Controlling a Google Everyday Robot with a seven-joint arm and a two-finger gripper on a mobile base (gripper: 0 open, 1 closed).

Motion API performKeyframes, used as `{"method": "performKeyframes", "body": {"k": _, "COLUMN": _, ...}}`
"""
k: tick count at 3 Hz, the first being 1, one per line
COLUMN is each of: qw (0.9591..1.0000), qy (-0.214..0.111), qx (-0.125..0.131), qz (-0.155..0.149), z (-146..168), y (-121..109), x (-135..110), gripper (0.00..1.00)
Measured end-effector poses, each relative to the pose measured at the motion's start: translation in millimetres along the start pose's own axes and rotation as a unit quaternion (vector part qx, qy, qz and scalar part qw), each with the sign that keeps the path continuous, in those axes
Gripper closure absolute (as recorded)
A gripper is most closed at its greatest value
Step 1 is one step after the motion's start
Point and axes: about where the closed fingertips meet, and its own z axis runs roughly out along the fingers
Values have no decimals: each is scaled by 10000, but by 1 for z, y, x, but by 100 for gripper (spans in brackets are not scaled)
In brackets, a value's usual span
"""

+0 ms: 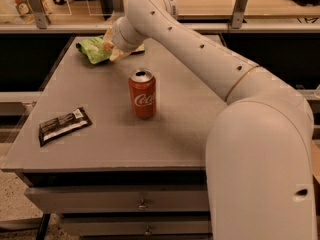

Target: Move green rice chip bag near coke can

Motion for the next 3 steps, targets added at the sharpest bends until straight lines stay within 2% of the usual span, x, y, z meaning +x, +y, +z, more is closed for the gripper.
{"method": "performKeyframes", "body": {"k": 1, "qw": 10000, "qy": -39, "qx": 1, "qz": 5, "z": 6, "y": 1, "x": -3, "gripper": 34}}
{"method": "performKeyframes", "body": {"k": 2, "qw": 10000, "qy": -73, "qx": 15, "qz": 3, "z": 11, "y": -2, "x": -5, "gripper": 29}}
{"method": "performKeyframes", "body": {"k": 3, "qw": 9999, "qy": -102, "qx": 29, "qz": 9, "z": 16, "y": -5, "x": -7, "gripper": 45}}
